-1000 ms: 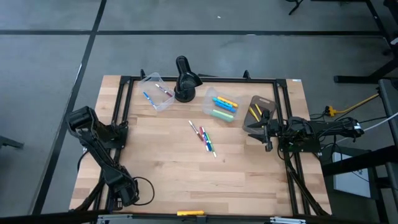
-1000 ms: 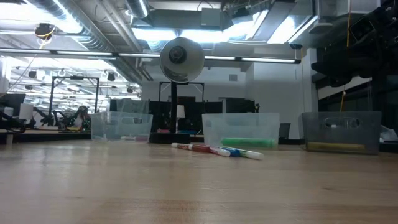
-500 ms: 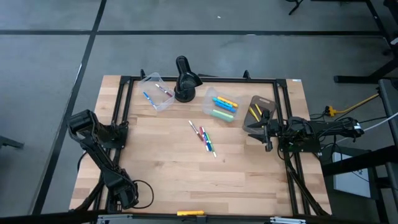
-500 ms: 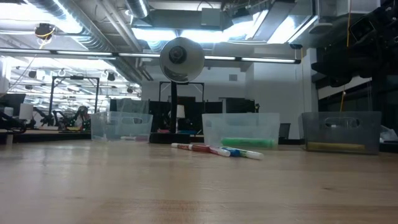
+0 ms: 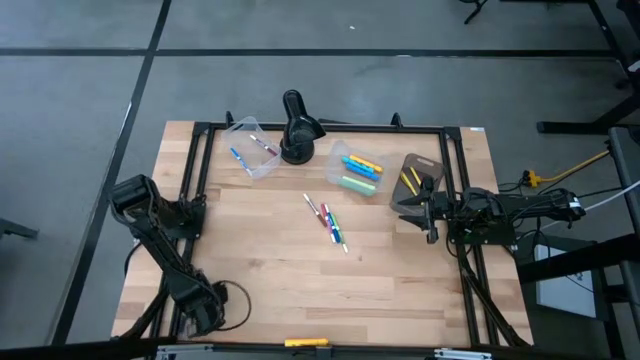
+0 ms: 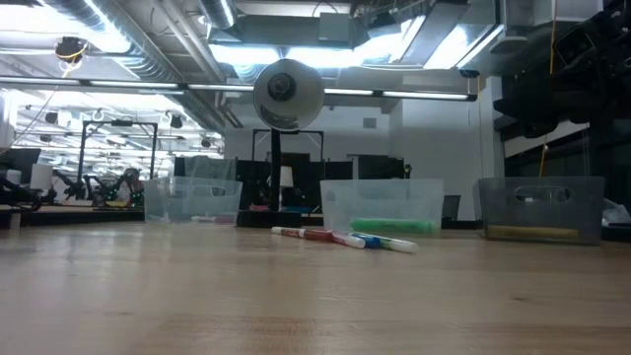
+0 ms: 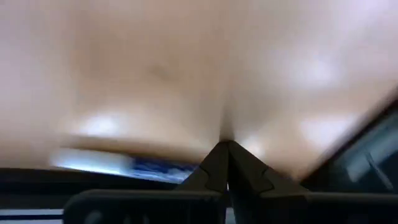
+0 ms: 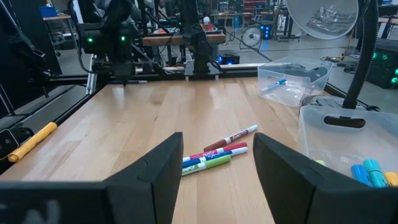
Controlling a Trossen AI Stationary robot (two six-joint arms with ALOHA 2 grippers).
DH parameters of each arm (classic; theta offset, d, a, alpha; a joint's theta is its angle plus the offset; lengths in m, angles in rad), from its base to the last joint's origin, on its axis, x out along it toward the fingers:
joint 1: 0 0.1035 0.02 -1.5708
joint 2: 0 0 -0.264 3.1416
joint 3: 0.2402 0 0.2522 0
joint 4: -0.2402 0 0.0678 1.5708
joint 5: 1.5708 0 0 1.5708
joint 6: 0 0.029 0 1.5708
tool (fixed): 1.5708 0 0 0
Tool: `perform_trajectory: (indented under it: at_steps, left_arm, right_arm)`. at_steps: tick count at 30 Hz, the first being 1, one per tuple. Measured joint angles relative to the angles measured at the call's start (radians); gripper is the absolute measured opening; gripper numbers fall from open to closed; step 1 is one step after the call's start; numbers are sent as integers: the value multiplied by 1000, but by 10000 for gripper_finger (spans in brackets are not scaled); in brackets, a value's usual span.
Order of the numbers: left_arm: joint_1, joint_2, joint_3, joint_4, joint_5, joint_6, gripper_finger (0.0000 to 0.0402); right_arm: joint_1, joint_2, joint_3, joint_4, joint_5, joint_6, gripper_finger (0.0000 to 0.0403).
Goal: Pick & Place Markers
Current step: Put the bottom blue marker in the left transparent bin
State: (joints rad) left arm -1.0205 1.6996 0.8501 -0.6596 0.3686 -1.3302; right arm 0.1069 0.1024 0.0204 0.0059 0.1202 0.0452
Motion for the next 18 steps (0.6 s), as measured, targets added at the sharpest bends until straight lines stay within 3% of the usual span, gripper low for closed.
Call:
perform_trajectory:
  at_steps: [3, 7, 10, 14, 18]
  left_arm:
    - [28, -13, 63, -180, -210, 11, 1]
    - [54, -56, 176, -360, -364, 8, 2]
    - [72, -69, 218, -437, -336, 24, 1]
    - [68, -78, 226, -426, -174, 25, 2]
    - [37, -72, 221, -400, -92, 13, 1]
  right_arm:
    - [0, 0, 0, 0, 0, 0, 194]
    - [0, 0, 0, 0, 0, 0, 194]
    - [0, 0, 0, 0, 0, 0, 194]
    - [0, 0, 0, 0, 0, 0, 194]
    - [0, 0, 0, 0, 0, 0, 194]
